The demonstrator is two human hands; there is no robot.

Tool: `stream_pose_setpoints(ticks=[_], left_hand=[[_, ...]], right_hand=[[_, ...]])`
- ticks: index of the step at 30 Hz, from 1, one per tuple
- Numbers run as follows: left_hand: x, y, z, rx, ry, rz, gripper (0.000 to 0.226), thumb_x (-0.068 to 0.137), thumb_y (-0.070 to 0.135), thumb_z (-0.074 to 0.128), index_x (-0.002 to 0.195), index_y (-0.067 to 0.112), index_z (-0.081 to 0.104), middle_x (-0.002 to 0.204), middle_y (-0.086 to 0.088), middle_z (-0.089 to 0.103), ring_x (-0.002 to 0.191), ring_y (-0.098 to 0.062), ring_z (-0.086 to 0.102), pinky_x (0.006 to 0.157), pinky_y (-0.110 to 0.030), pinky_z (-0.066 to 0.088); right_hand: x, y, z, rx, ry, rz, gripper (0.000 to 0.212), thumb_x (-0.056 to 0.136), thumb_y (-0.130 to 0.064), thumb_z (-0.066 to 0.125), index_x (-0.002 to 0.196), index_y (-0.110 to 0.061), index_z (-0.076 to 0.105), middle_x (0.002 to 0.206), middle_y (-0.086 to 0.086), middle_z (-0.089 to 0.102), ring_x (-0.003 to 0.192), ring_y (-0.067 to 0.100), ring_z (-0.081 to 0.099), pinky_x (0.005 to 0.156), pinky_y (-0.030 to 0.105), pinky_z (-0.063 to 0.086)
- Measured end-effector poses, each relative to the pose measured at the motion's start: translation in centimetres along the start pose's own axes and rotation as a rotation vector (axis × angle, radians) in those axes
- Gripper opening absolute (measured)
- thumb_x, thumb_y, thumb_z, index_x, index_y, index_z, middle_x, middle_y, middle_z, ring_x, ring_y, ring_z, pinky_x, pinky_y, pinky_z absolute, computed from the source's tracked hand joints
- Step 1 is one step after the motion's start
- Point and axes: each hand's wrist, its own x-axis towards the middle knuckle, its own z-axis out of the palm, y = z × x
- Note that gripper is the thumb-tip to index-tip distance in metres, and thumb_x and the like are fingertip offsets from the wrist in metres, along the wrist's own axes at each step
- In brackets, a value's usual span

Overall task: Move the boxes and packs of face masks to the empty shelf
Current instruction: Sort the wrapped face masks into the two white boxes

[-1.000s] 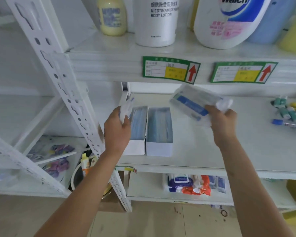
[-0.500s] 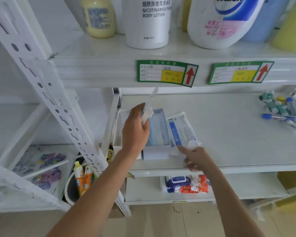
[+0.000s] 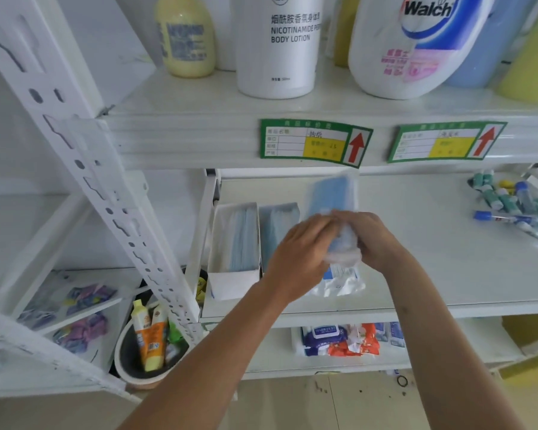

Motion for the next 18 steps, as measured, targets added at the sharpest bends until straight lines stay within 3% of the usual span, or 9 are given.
stream_pose_setpoints(ticks=[5, 8, 11, 16, 18], left_hand=[[-3.5, -4.3, -2.0, -0.016, -0.107, -0.203, 0.065, 0.093, 0.046, 0.066, 0.149, 0.021, 0.043, 0.157, -0.002, 0.040, 0.144, -0.019, 0.036, 0.117, -0.037, 0.032], [-5.9, -7.4, -3.6, -0.028, -0.095, -0.321, 0.039, 0.099, 0.035, 0.061, 0.134, 0.019, 0.059, 0.140, 0.001, 0.058, 0.127, -0.016, 0.054, 0.105, -0.039, 0.049], [-7.6, -9.2, -4.5, 0.001, -0.076, -0.446, 0.027, 0.099, 0.029, 0.058, 0.124, 0.020, 0.065, 0.127, 0.005, 0.064, 0.110, -0.015, 0.063, 0.091, -0.029, 0.052], [-8.6, -9.3, -4.5, 0.017, -0.110, -0.477, 0.027, 0.100, 0.028, 0.056, 0.124, 0.018, 0.064, 0.127, 0.004, 0.062, 0.110, -0.013, 0.062, 0.094, -0.027, 0.050], [-8.6, -9.3, -4.6, 0.009, -0.109, -0.482, 0.027, 0.100, 0.026, 0.056, 0.125, 0.017, 0.064, 0.128, 0.003, 0.061, 0.110, -0.015, 0.062, 0.096, -0.032, 0.051]], right_hand=[[2.3, 1.9, -4.7, -0.147, 0.256, 0.088, 0.029, 0.089, -0.014, 0.068, 0.111, 0.004, 0.068, 0.090, 0.017, 0.070, 0.075, 0.029, 0.067, 0.066, 0.033, 0.054], [2.8, 3.7, -6.2, -0.425, 0.210, 0.145, 0.023, 0.093, -0.010, 0.064, 0.108, 0.007, 0.064, 0.074, 0.009, 0.068, 0.062, 0.019, 0.063, 0.059, 0.026, 0.049], [3.3, 5.8, -5.4, -0.578, 0.136, 0.169, 0.020, 0.095, -0.011, 0.062, 0.111, 0.001, 0.064, 0.093, 0.017, 0.071, 0.078, 0.028, 0.070, 0.069, 0.035, 0.055], [4.5, 8.5, -3.5, -0.701, 0.197, 0.153, 0.029, 0.090, -0.017, 0.067, 0.113, 0.001, 0.060, 0.106, 0.020, 0.068, 0.094, 0.035, 0.069, 0.089, 0.052, 0.057], [4.8, 8.9, -3.2, -0.733, 0.256, 0.148, 0.035, 0.089, -0.019, 0.067, 0.117, 0.001, 0.059, 0.110, 0.022, 0.066, 0.095, 0.038, 0.068, 0.089, 0.054, 0.057]])
